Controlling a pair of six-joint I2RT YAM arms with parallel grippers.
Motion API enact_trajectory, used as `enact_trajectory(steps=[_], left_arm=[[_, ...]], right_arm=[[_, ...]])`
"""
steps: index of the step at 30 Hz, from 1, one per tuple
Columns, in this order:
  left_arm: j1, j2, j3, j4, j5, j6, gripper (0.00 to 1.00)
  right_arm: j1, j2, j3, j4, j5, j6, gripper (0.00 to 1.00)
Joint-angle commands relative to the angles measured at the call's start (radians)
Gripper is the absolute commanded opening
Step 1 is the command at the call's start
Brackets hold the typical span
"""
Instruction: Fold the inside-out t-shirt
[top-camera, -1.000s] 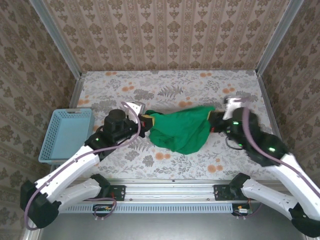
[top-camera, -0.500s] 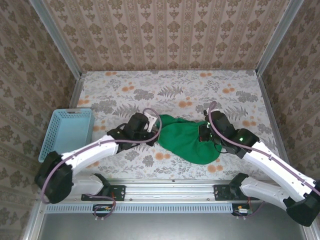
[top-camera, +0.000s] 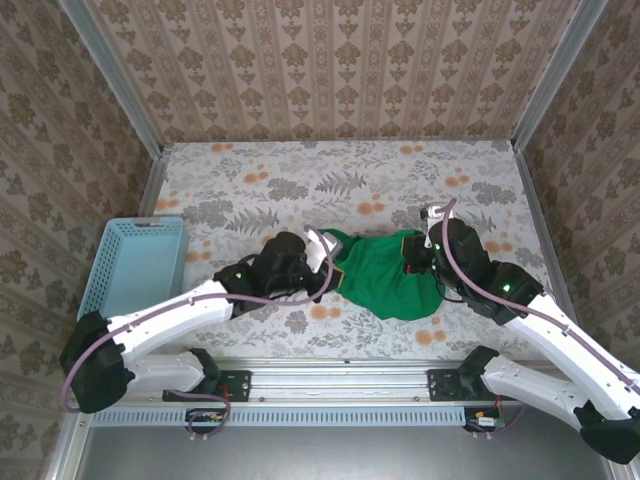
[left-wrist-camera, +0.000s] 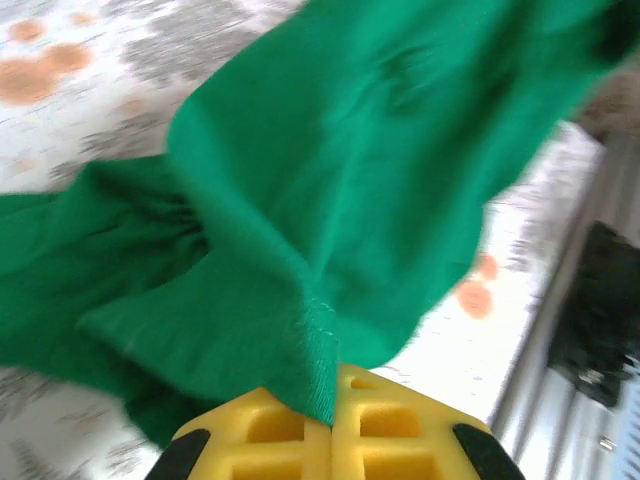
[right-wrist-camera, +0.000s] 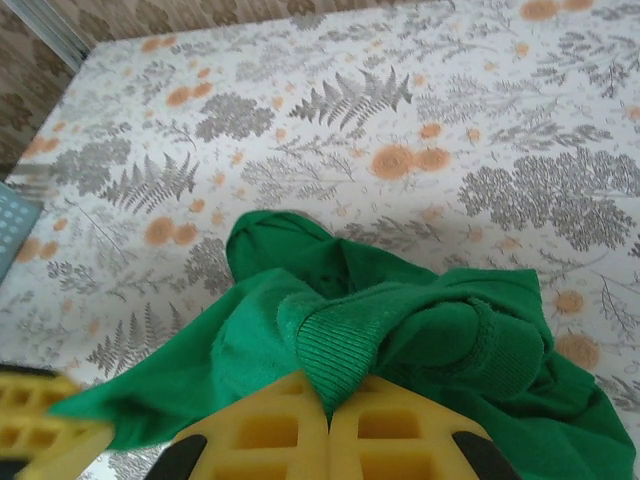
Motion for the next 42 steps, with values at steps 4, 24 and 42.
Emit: enact_trajectory(steps=[4, 24, 42], left_arm=[[0.084, 0.076, 0.027, -0.018, -0.082, -0.016, 0.00], [0.439, -0.191, -0.120, -0.158, -0.383, -0.252, 0.00], [0.413, -0.068, 0.012, -0.417, -0.369, -0.227, 0.70]], right_arm=[[0.005, -0.030, 0.002, 0.018, 0.037, 0.003, 0.00], [0.089, 0.298, 0.189, 0.155, -0.069, -0.046, 0.00], [-0.063, 0.258, -0.061, 0.091, -0.035, 0.058, 0.81]])
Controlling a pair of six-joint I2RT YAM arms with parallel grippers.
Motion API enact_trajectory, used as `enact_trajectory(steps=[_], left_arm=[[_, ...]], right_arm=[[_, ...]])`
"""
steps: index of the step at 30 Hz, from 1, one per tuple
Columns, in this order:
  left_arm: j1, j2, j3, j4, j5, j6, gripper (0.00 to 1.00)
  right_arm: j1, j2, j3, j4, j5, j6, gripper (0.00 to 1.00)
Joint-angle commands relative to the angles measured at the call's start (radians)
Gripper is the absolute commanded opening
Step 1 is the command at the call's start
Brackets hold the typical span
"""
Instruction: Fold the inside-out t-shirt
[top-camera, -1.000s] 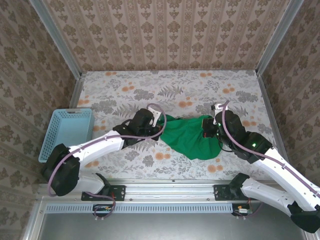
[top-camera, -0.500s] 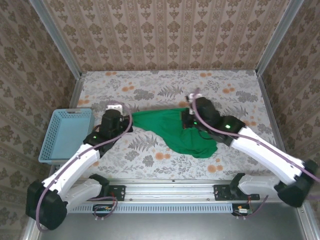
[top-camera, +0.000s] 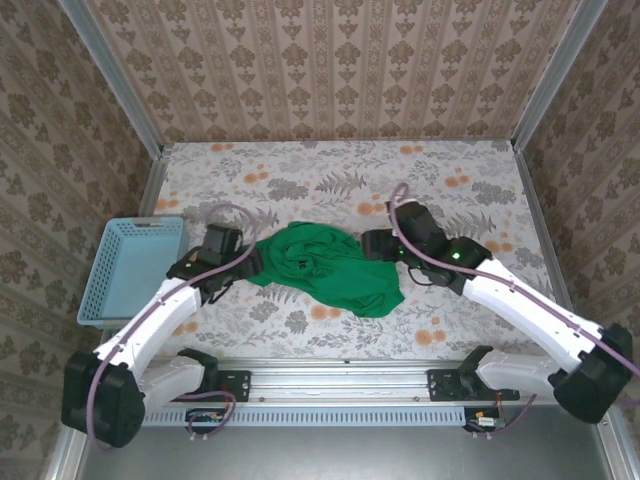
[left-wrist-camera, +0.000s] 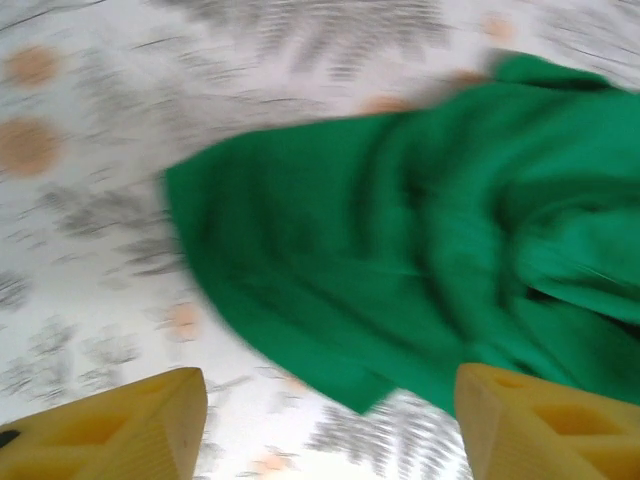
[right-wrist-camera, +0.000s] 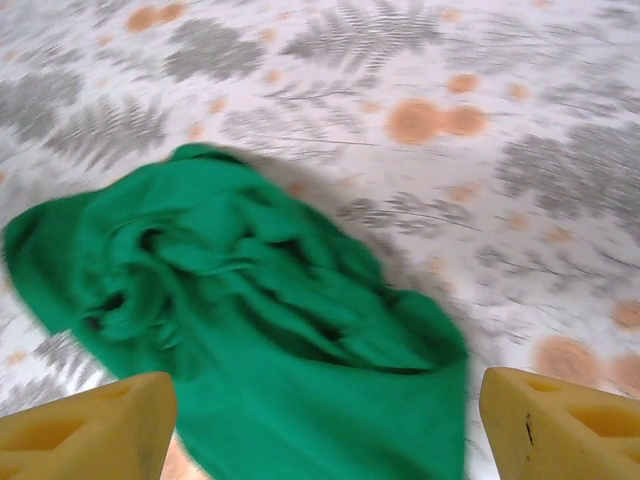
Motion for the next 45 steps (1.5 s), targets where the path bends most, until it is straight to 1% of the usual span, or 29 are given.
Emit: enact_trajectory(steps=[1, 4, 8, 11, 15, 17, 19, 20, 23, 24, 25, 29, 30, 31, 32, 34, 37, 40, 42, 45], left_arm=[[-0.150, 0.069, 0.116, -0.014, -0.036, 0.017, 0.72], [-0.251, 0.188, 0.204, 0.012, -0.020, 0.009, 0.74], [-0.322, 0.386, 0.346, 0.018, -0.001, 0.023, 0.76], [-0.339, 0.519, 0.450, 0.013, 0.000, 0.039, 0.76], [-0.337, 0.680, 0.584, -0.040, -0.062, 0.072, 0.77], [-0.334, 0.755, 0.646, -0.074, -0.077, 0.091, 0.81], [-0.327, 0.818, 0.689, -0.090, -0.070, 0.101, 0.81], [-0.322, 0.845, 0.710, -0.096, -0.063, 0.099, 0.79], [-0.301, 0.891, 0.734, -0.081, -0.027, 0.096, 0.64], [-0.293, 0.899, 0.739, -0.076, -0.013, 0.096, 0.59], [-0.283, 0.907, 0.747, -0.072, 0.004, 0.094, 0.52], [-0.252, 0.916, 0.778, -0.067, 0.068, 0.098, 0.22], [-0.249, 0.911, 0.786, -0.069, 0.072, 0.102, 0.16], [-0.245, 0.906, 0.796, -0.075, 0.073, 0.106, 0.08], [-0.241, 0.896, 0.805, -0.077, 0.075, 0.110, 0.02], [-0.231, 0.870, 0.822, -0.079, 0.083, 0.118, 0.00], [-0.209, 0.807, 0.866, -0.078, 0.111, 0.148, 0.00], [-0.182, 0.690, 0.903, -0.085, 0.112, 0.186, 0.00], [-0.159, 0.590, 0.878, -0.044, 0.132, 0.188, 0.00], [-0.136, 0.446, 0.769, 0.065, 0.194, 0.162, 0.00]], right_arm=[[-0.052, -0.028, -0.120, 0.020, 0.001, 0.095, 0.81], [-0.082, -0.043, -0.211, 0.089, -0.045, 0.139, 0.81], [-0.095, -0.022, -0.284, 0.148, -0.067, 0.194, 0.81], [-0.097, 0.006, -0.328, 0.203, -0.094, 0.220, 0.81], [-0.097, 0.050, -0.378, 0.278, -0.142, 0.242, 0.81], [-0.097, 0.073, -0.401, 0.311, -0.161, 0.254, 0.81], [-0.096, 0.100, -0.417, 0.352, -0.190, 0.257, 0.80], [-0.096, 0.118, -0.421, 0.373, -0.209, 0.255, 0.77], [-0.094, 0.162, -0.421, 0.417, -0.264, 0.244, 0.65], [-0.093, 0.171, -0.417, 0.421, -0.273, 0.240, 0.60], [-0.092, 0.178, -0.411, 0.420, -0.276, 0.232, 0.54], [-0.091, 0.155, -0.386, 0.387, -0.247, 0.200, 0.21], [-0.091, 0.141, -0.378, 0.371, -0.233, 0.190, 0.14], [-0.091, 0.123, -0.369, 0.351, -0.214, 0.177, 0.09], [-0.091, 0.101, -0.356, 0.324, -0.191, 0.165, 0.05], [-0.091, 0.057, -0.325, 0.268, -0.138, 0.136, 0.00], [-0.092, -0.021, -0.233, 0.132, -0.036, 0.063, 0.00], [-0.095, -0.122, -0.113, 0.003, 0.035, -0.018, 0.00], [-0.095, -0.197, -0.061, -0.045, 0.042, -0.053, 0.00], [-0.079, -0.298, -0.029, -0.082, 0.054, -0.082, 0.00]])
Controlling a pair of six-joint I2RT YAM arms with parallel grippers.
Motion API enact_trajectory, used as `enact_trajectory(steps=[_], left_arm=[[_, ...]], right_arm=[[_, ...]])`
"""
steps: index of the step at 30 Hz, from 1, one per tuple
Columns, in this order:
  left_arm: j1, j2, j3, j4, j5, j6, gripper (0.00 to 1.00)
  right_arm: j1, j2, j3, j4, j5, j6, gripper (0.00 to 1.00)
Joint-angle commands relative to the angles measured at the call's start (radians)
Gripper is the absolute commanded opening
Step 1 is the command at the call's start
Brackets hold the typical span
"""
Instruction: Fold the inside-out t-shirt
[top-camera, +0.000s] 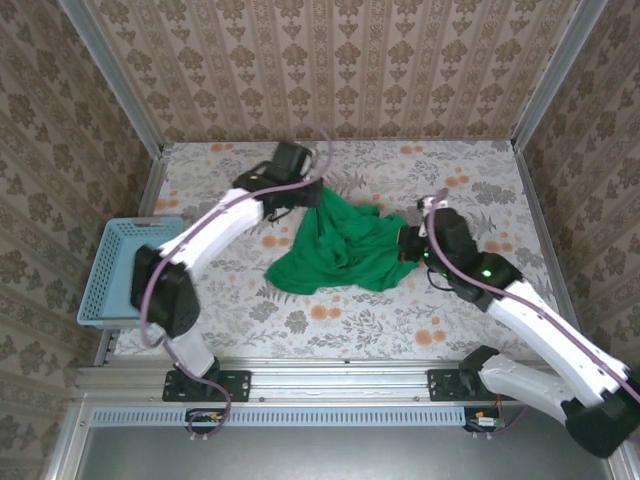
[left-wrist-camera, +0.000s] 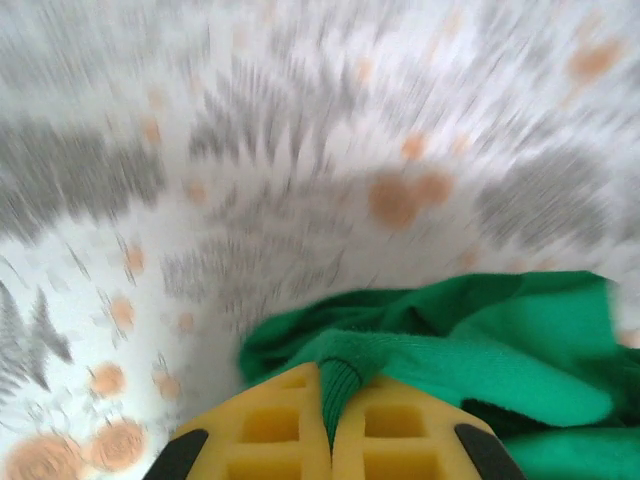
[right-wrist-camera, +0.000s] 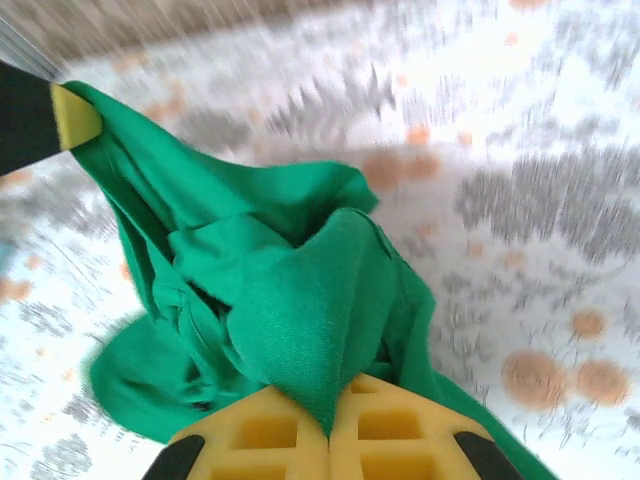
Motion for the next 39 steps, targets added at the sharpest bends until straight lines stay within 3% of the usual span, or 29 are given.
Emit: enact_trajectory(steps=[1, 4, 11, 13, 17, 22, 27, 31, 35, 39], left_arm=[[0.021, -0.171, -0.096, 0.124, 0.070, -0.001, 0.00], [0.034, -0.272, -0.260, 0.214, 0.084, -0.055, 0.00], [0.142, -0.340, -0.621, 0.334, 0.165, -0.145, 0.00], [0.189, -0.332, -0.695, 0.366, 0.203, -0.166, 0.00], [0.237, -0.325, -0.790, 0.396, 0.234, -0.175, 0.00], [0.254, -0.316, -0.803, 0.392, 0.259, -0.160, 0.00], [0.254, -0.301, -0.772, 0.355, 0.253, -0.149, 0.01], [0.251, -0.294, -0.758, 0.305, 0.231, -0.142, 0.18], [0.243, -0.276, -0.751, 0.250, 0.270, -0.129, 0.35], [0.203, -0.309, -0.783, 0.224, 0.232, -0.123, 0.45]], right_arm=[[0.040, -0.089, 0.035, -0.139, 0.110, -0.090, 0.00], [0.169, -0.100, -0.010, -0.164, 0.264, -0.103, 0.00], [0.395, 0.093, -0.269, -0.013, 0.241, 0.076, 0.03], [0.421, 0.161, -0.310, 0.026, 0.212, 0.123, 0.06], [0.454, 0.245, -0.325, 0.029, 0.194, 0.148, 0.24], [0.451, 0.178, -0.264, -0.012, 0.244, 0.100, 0.49], [0.406, 0.153, -0.193, 0.007, 0.217, 0.056, 0.56], [0.389, 0.277, -0.140, 0.067, 0.146, 0.012, 0.61], [0.328, 0.435, -0.105, 0.166, -0.065, 0.009, 0.65], [0.321, 0.554, -0.058, 0.173, -0.012, -0.013, 0.64]])
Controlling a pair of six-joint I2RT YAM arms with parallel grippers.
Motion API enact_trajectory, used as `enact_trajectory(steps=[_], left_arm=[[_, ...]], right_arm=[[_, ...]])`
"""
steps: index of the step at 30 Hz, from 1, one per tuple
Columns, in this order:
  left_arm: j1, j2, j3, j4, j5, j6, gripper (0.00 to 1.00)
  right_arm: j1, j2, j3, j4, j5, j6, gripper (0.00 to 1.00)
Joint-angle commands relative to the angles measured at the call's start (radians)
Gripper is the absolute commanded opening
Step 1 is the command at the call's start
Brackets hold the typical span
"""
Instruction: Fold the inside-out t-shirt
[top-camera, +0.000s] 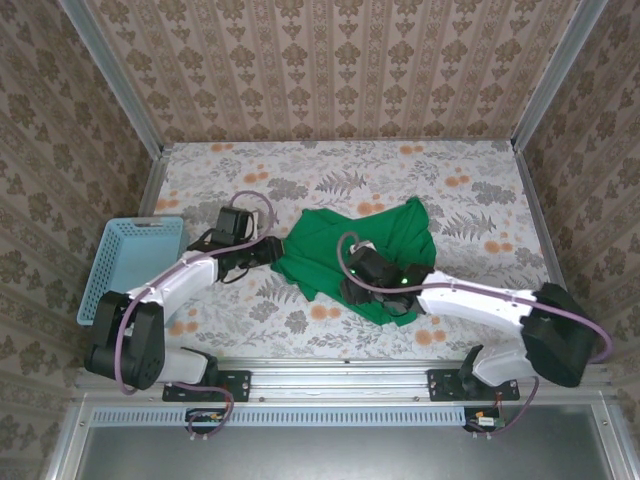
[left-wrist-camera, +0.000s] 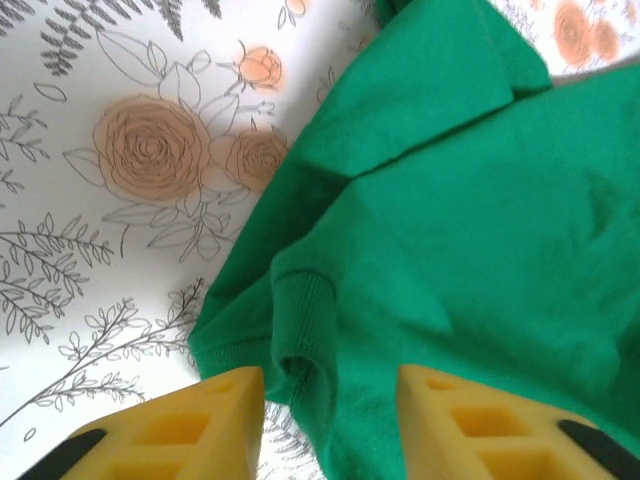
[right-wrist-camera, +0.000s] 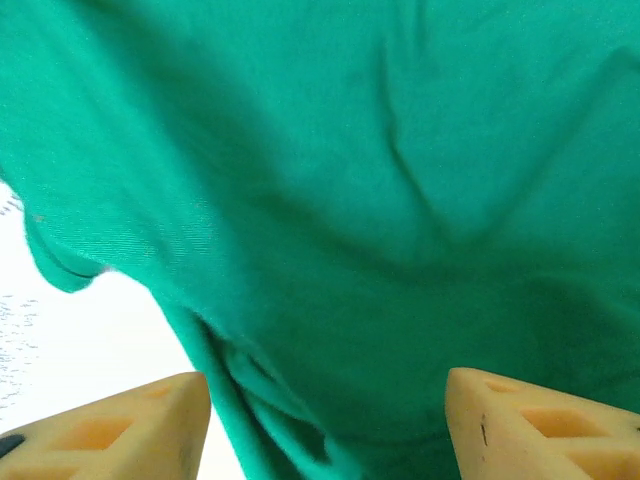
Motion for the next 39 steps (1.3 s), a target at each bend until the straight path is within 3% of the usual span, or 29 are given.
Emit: enact_trajectory(steps=[1, 4, 8, 12, 16, 23, 29, 33, 39], left_arm=[[-0.045, -0.039, -0.017, -0.054, -0.032, 0.017, 0.49], [-0.120, -0.087, -0.059, -0.035, -0.076, 0.020, 0.55], [-0.217, -0.150, -0.124, 0.044, -0.109, 0.012, 0.59], [-0.318, -0.209, -0.170, 0.131, -0.158, 0.031, 0.67], [-0.398, -0.218, -0.189, 0.224, -0.171, 0.075, 0.81], [-0.498, -0.098, -0.138, 0.305, -0.169, 0.141, 0.84], [-0.503, 0.015, -0.082, 0.288, -0.303, 0.115, 0.82], [-0.489, 0.097, -0.022, 0.266, -0.376, 0.092, 0.75], [-0.425, 0.241, 0.083, 0.238, -0.344, 0.051, 0.68]], right_arm=[[-0.013, 0.084, 0.074, 0.020, -0.005, -0.036, 0.63], [-0.039, 0.153, 0.114, 0.005, 0.005, -0.055, 0.56], [-0.069, 0.147, 0.134, 0.029, -0.074, -0.054, 0.22], [-0.070, 0.058, 0.141, 0.023, -0.152, -0.038, 0.05], [-0.070, -0.025, 0.104, 0.045, -0.220, 0.011, 0.03], [-0.069, -0.121, 0.026, 0.114, -0.297, 0.085, 0.01], [-0.072, -0.149, 0.008, 0.104, -0.293, 0.081, 0.02], [-0.106, -0.152, -0.019, 0.092, -0.265, 0.086, 0.05], [-0.221, -0.100, -0.058, 0.095, -0.206, 0.085, 0.13]])
